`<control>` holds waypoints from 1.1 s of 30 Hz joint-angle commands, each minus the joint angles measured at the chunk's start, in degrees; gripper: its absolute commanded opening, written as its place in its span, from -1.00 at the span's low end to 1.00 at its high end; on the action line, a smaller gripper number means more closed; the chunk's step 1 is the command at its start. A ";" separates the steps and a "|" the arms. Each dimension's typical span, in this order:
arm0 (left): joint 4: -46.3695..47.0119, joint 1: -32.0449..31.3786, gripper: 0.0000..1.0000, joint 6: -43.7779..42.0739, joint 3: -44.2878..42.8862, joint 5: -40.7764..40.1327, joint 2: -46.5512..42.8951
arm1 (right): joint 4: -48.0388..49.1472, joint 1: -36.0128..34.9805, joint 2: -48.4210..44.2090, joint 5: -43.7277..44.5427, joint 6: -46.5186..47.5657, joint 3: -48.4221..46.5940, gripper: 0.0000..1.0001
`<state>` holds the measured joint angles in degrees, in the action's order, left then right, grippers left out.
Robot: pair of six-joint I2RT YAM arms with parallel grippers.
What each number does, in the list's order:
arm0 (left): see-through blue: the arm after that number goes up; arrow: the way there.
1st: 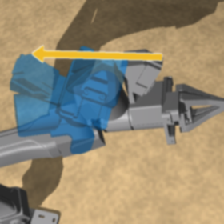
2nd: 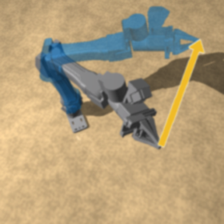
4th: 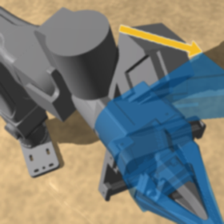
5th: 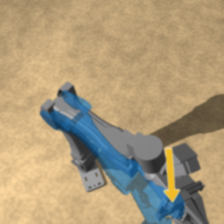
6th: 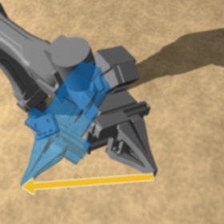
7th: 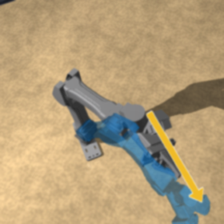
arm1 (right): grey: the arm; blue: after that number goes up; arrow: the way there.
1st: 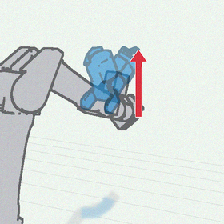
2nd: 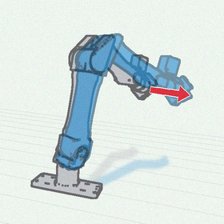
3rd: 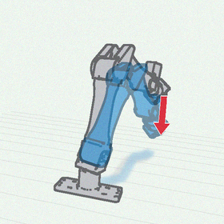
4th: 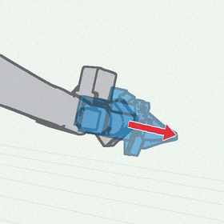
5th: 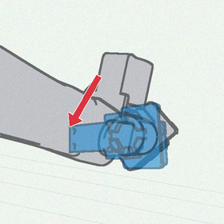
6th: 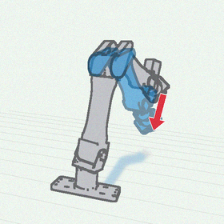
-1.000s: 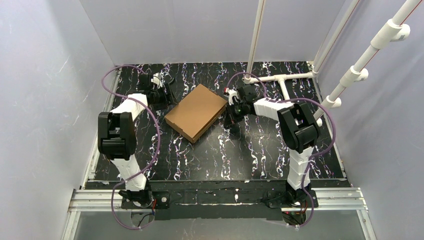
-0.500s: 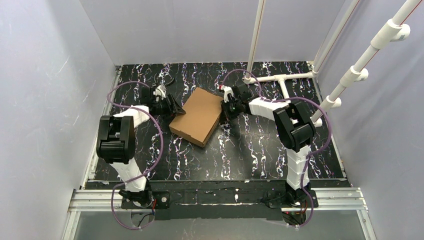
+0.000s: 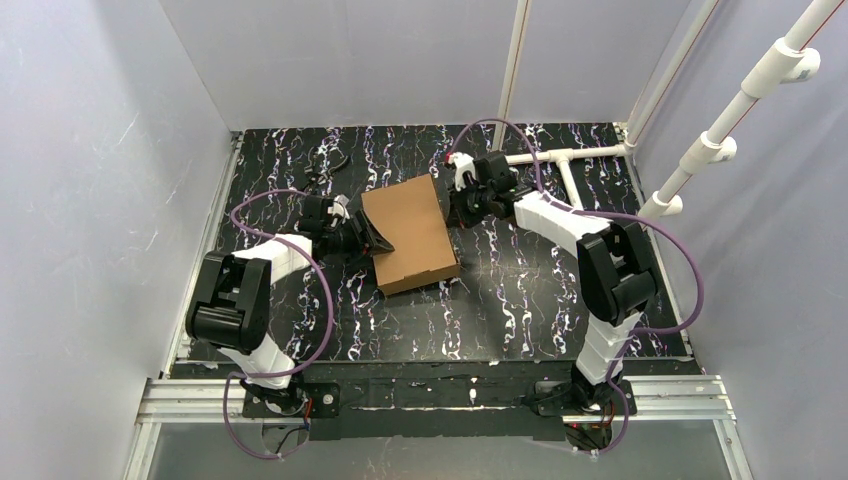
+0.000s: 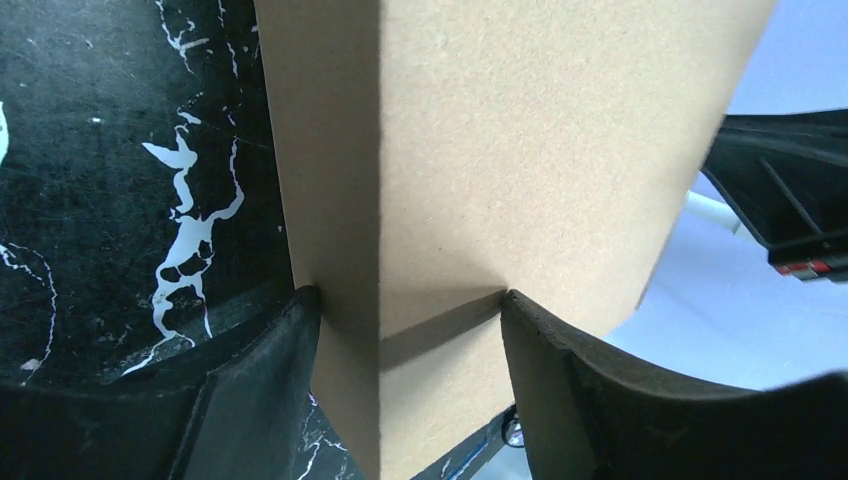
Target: Fold the paper box
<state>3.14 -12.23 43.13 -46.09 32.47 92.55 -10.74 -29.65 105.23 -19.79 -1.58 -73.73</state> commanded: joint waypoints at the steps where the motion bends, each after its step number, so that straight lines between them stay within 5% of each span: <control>1: 1.70 -1.04 0.28 3.34 0.39 2.88 -2.61 | -3.40 -4.72 -2.31 -1.65 3.26 -5.10 -0.97; 9: 3.16 -1.04 0.32 4.97 1.19 3.60 -3.90 | -9.90 -9.47 -0.32 0.87 5.67 -11.76 -0.97; 14: 12.11 0.32 0.58 10.70 4.62 7.49 -6.80 | -11.14 -9.96 -0.20 -0.71 5.43 -14.18 -0.97; 23: 29.88 1.39 0.73 21.98 6.05 12.82 -4.87 | -13.04 -11.44 -0.11 -2.47 5.28 -18.10 -0.97; 33: 43.13 1.87 0.20 30.37 3.38 13.35 2.74 | -13.78 -11.58 -0.79 -1.41 6.18 -19.25 -0.97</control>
<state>29.87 -9.58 66.67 -38.15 42.33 93.91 -19.07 -36.93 104.81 -10.85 6.59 -93.01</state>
